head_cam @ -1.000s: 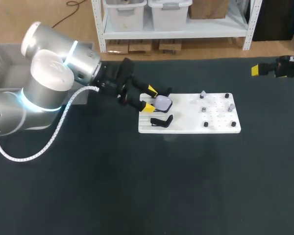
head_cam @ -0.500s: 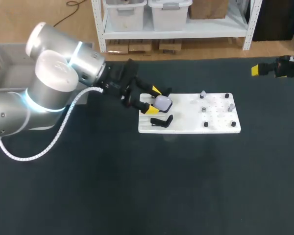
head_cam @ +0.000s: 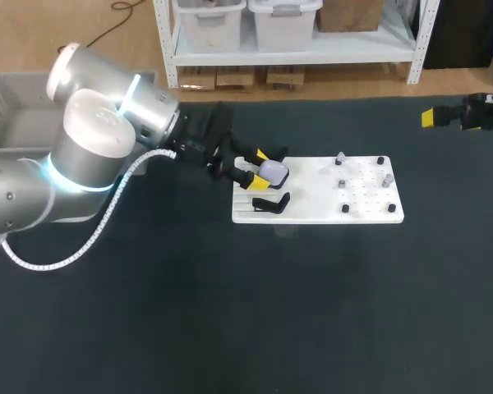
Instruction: Pick up each earbud case from the left stands, insert the matching earbuds, close the lid, and place the case in the box.
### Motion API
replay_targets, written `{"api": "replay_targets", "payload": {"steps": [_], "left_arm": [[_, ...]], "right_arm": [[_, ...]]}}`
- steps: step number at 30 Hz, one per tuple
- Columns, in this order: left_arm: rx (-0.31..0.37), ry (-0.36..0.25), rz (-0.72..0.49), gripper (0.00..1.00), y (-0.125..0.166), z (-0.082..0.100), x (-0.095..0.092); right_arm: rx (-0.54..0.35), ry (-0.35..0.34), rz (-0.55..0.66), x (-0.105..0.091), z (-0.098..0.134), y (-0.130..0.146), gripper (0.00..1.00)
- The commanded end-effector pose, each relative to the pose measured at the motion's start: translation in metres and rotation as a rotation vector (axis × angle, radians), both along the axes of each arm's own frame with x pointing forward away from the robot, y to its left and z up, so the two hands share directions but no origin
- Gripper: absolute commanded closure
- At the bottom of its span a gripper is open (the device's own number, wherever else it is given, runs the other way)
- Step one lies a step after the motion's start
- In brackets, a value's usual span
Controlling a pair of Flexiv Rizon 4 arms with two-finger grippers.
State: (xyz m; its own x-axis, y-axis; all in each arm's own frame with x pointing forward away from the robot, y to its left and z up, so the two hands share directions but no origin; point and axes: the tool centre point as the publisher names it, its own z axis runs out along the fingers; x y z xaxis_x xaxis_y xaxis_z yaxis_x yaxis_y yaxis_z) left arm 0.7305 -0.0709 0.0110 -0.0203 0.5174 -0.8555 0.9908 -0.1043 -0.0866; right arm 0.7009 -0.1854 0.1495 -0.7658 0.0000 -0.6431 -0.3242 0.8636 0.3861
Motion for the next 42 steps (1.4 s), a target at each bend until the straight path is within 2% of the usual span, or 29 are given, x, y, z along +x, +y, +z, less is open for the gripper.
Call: {"api": "replay_targets", "payload": {"steps": [1, 12, 19, 42], "left_arm": [[-0.005, -0.005, 0.013, 0.47, -0.0014, -0.0028, -0.0023], [-0.035, -0.011, 0.024, 0.43, -0.0031, -0.0014, -0.0065], [-0.04, -0.008, 0.03, 0.52, -0.0025, -0.0042, -0.0059], [-0.037, -0.02, 0.022, 0.56, -0.0037, -0.0033, -0.0079]], "right_arm": [[-0.001, 0.0, 0.0, -0.0003, 0.0001, 0.0, 0.0], [-0.001, 0.0, 0.0, -0.0003, 0.0001, 0.0, 0.0], [-0.001, 0.0, 0.0, -0.0003, 0.0001, 0.0, 0.0], [-0.001, 0.0, 0.0, -0.0003, 0.0001, 0.0, 0.0]]}}
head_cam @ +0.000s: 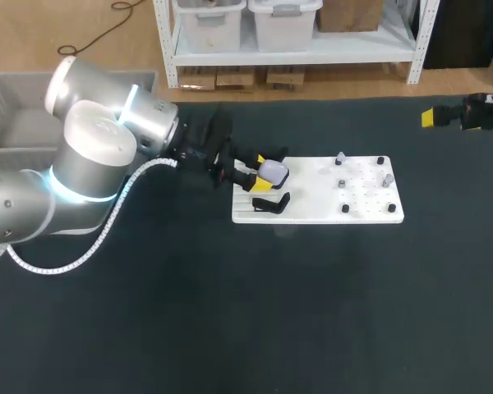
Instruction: Pick up each earbud case from the left stands, insert the matching earbuds, close the lid, and place the case in the box.
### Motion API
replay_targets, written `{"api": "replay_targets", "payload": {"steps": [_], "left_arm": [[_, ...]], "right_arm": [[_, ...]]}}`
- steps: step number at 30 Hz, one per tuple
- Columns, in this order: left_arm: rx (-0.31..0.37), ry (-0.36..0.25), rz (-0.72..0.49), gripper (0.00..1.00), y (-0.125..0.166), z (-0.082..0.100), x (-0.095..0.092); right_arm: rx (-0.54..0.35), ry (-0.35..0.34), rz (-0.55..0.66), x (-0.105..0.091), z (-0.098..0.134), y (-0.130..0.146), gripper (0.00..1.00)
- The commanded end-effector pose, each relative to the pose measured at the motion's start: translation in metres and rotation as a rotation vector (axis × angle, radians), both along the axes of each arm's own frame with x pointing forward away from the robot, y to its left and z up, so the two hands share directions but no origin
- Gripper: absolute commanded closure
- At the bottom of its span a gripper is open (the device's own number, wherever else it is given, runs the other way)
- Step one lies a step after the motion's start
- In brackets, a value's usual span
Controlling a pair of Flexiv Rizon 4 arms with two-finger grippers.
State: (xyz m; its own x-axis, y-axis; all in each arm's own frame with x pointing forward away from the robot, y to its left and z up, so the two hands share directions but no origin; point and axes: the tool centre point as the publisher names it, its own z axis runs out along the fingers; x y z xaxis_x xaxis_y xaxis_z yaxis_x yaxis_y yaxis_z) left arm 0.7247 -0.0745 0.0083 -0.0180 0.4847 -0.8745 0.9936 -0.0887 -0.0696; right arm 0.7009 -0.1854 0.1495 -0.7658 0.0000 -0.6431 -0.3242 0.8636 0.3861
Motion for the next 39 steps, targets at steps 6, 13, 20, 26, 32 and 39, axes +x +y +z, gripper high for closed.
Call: {"api": "replay_targets", "payload": {"steps": [6, 13, 20, 26, 32, 39], "left_arm": [[0.0, -0.012, 0.005, 0.56, 0.0, 0.0, -0.002], [-0.002, -0.011, 0.004, 0.58, 0.0, 0.001, -0.002], [-0.002, -0.01, -0.001, 0.84, 0.001, 0.001, -0.002], [-0.005, -0.011, -0.003, 1.0, 0.003, 0.002, -0.002], [-0.031, -0.026, 0.016, 1.0, 0.009, 0.013, -0.001], [-0.115, -0.055, 0.027, 1.0, 0.012, 0.044, -0.006]], "right_arm": [[-0.001, 0.0, 0.0, 0.0, 0.0, 0.0, 0.0], [-0.001, 0.0, 0.0, 0.0, 0.0, 0.0, 0.0], [-0.001, 0.0, 0.0, 0.0, 0.0, 0.0, 0.0], [-0.001, 0.0, 0.0, 0.0, 0.0, 0.0, 0.0], [-0.001, 0.0, 0.0, 0.0, 0.0, 0.0, 0.0], [-0.001, 0.0, 0.0, 0.0, 0.0, 0.0, 0.0]]}}
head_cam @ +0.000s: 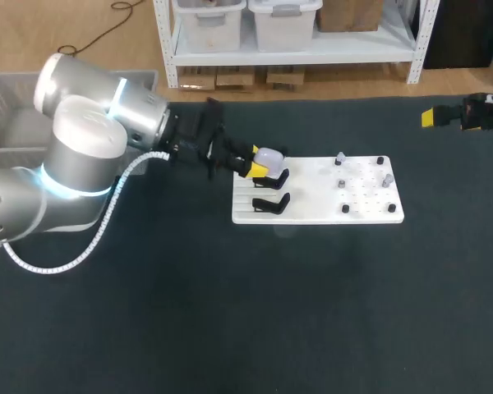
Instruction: Pick up each earbud case from the left stands, insert the matching earbuds, close the lid, and place the case in the box.
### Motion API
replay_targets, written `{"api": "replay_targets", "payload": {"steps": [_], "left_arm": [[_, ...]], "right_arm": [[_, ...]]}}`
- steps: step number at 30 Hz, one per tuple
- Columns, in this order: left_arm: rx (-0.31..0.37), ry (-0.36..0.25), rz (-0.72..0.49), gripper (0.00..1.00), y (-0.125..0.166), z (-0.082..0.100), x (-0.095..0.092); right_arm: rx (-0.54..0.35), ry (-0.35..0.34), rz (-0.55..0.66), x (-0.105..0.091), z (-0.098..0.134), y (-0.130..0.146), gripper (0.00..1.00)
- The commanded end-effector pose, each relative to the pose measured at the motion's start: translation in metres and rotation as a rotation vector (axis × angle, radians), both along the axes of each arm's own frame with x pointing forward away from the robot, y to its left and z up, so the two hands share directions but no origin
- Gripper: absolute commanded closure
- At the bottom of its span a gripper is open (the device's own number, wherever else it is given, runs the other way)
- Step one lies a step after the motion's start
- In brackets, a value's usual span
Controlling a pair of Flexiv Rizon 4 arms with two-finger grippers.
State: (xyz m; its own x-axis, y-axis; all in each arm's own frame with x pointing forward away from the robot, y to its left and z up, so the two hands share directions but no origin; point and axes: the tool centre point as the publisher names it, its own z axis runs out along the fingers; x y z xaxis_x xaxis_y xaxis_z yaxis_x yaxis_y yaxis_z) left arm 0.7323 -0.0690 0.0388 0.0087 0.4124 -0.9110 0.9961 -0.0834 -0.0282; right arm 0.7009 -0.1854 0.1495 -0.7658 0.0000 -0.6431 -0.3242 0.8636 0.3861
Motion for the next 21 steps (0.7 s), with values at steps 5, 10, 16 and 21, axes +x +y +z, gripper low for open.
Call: {"api": "replay_targets", "payload": {"steps": [5, 10, 16, 21], "left_arm": [[-0.118, -0.031, 0.012, 1.0, 0.004, 0.037, -0.02], [-0.176, -0.025, 0.003, 1.0, 0.003, 0.051, -0.025], [-0.241, -0.009, 0.001, 1.0, 0.006, 0.067, -0.03], [-0.279, 0.006, 0.001, 1.0, 0.014, 0.085, -0.035]], "right_arm": [[-0.001, 0.0, 0.0, 0.0, 0.0, 0.0, 0.0], [-0.001, 0.0, 0.0, 0.0, 0.0, 0.0, 0.0], [-0.001, 0.0, 0.0, 0.0, 0.0, 0.0, 0.0], [-0.001, 0.0, 0.0, 0.0, 0.0, 0.0, 0.0]]}}
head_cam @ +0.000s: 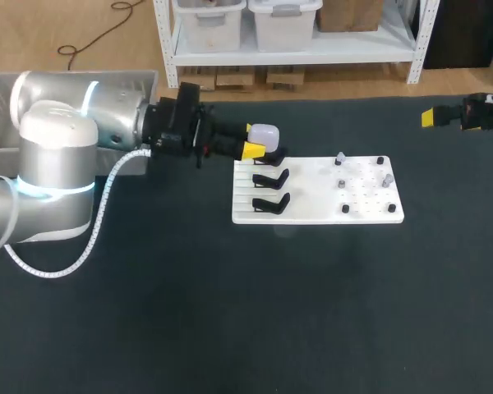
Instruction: Pick up each earbud case from the left stands, insert the matching earbuds, close the lid, and place the case in the box.
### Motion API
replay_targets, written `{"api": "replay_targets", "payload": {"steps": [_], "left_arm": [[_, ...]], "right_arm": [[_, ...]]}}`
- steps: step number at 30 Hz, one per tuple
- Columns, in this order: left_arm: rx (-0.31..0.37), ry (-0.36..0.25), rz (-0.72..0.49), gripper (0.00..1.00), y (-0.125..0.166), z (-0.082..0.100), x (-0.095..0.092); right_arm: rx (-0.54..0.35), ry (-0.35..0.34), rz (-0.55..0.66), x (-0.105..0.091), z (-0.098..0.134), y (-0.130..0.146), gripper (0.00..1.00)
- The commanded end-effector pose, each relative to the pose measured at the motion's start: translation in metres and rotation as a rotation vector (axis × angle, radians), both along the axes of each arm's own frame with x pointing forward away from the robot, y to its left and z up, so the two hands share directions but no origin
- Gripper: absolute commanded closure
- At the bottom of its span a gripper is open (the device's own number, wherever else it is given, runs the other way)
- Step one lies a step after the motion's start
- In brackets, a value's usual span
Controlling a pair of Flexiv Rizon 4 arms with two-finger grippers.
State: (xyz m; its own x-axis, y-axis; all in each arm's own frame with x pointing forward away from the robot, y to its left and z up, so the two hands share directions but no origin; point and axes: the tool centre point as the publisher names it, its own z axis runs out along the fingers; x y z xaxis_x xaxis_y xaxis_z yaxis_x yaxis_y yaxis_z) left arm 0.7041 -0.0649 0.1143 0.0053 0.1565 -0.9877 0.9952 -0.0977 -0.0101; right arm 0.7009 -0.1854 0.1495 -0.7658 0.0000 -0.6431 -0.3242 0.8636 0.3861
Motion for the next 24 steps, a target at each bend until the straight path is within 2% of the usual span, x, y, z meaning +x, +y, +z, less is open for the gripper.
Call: {"api": "replay_targets", "payload": {"steps": [1, 20, 22, 24], "left_arm": [[-0.011, 0.001, 0.01, 1.0, 0.009, 0.009, -0.007], [-0.011, 0.001, 0.01, 1.0, 0.009, 0.009, -0.007], [-0.022, 0.007, 0.018, 1.0, 0.004, 0.008, -0.011], [0.003, -0.008, 0.024, 1.0, -0.003, 0.006, -0.014]], "right_arm": [[-0.001, 0.0, 0.0, 0.0, 0.0, 0.0, 0.0], [-0.001, 0.0, 0.0, 0.0, 0.0, 0.0, 0.0], [-0.001, 0.0, 0.0, 0.0, 0.0, 0.0, 0.0], [-0.001, 0.0, 0.0, 0.0, 0.0, 0.0, 0.0]]}}
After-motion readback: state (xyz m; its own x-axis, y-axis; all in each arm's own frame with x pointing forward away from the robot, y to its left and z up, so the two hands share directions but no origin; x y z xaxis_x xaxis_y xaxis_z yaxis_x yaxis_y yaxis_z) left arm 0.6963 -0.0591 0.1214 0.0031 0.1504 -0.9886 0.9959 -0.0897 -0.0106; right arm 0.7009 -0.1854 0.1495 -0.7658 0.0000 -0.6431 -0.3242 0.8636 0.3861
